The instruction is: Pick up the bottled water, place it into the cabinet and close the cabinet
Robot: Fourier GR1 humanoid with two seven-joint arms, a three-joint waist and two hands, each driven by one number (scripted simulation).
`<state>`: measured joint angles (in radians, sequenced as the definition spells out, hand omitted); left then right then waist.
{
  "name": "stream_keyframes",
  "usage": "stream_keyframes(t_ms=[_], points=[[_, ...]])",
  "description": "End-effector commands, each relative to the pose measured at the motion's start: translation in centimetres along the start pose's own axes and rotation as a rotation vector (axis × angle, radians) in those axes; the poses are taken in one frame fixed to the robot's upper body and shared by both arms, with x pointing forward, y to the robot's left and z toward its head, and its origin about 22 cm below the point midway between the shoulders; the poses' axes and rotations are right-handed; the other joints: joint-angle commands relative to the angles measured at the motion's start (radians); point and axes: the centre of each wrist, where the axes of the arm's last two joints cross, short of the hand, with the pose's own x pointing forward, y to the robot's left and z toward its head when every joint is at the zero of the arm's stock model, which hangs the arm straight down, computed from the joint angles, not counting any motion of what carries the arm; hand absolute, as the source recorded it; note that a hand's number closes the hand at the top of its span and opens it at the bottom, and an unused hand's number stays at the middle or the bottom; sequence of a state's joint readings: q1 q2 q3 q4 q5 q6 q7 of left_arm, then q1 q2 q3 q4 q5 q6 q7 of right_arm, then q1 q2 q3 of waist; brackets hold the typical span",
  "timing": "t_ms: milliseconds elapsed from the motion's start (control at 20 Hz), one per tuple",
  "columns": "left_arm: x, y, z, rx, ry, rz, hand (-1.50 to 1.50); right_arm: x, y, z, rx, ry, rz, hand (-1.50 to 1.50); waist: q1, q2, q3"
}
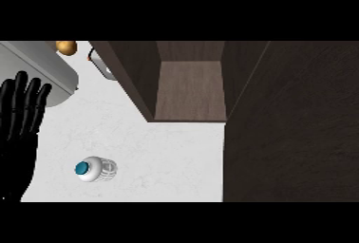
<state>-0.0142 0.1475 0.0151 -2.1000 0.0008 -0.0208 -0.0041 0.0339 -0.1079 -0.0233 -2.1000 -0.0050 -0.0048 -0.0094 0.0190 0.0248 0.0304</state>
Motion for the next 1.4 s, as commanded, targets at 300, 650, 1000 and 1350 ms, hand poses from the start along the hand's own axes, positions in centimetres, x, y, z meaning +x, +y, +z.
stream_keyframes(t_ms=[300, 650, 1000, 1350], points=[[1.1, -0.8, 6.0, 0.366, 0.225, 0.147, -1.5, -0.2, 0.3, 3.6, 0.144, 0.16, -0.16, -1.5, 0.003, -0.034, -0.032], [6.5, -2.6, 10.1, 0.436, 0.248, 0.187, -1.5, 5.6, -1.2, 7.1, 0.187, 0.173, -0.176, -1.5, -0.014, -0.036, -0.03], [9.1, -3.4, 12.2, 0.425, 0.239, 0.199, -1.5, 7.7, -1.9, 8.8, 0.16, 0.152, -0.181, -1.5, -0.012, -0.034, -0.03], [9.4, -3.6, 12.5, 0.443, 0.238, 0.169, -1.5, 7.5, -2.7, 9.8, 0.178, 0.181, -0.189, -1.5, -0.019, -0.031, -0.03]])
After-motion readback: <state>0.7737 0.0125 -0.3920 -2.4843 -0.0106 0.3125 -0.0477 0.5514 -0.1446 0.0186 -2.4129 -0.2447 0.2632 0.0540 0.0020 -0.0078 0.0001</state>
